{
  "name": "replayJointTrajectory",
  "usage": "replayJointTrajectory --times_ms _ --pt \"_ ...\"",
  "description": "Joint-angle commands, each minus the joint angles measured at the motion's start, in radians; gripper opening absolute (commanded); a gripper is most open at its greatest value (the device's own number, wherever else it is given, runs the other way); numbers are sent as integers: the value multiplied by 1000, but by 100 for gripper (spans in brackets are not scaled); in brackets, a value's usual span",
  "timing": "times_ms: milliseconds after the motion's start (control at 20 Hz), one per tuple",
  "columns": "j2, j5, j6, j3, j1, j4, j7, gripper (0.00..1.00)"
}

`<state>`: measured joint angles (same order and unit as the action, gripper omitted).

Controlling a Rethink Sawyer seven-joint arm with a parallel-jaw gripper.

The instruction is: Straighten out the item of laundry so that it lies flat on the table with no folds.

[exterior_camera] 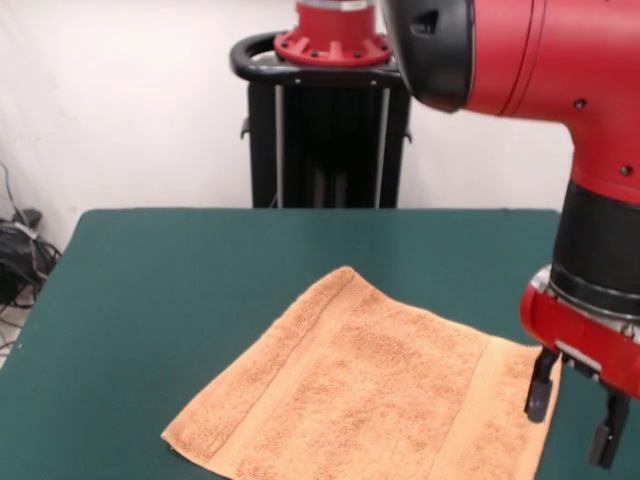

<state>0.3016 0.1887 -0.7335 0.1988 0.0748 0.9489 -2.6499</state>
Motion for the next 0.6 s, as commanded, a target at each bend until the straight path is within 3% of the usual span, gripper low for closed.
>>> replayJointTrajectory --times_ms 50,600 --pt "24 22 77 -61 -21 222 -131 100" --pt "134 25 71 -65 -25 361 -94 100"
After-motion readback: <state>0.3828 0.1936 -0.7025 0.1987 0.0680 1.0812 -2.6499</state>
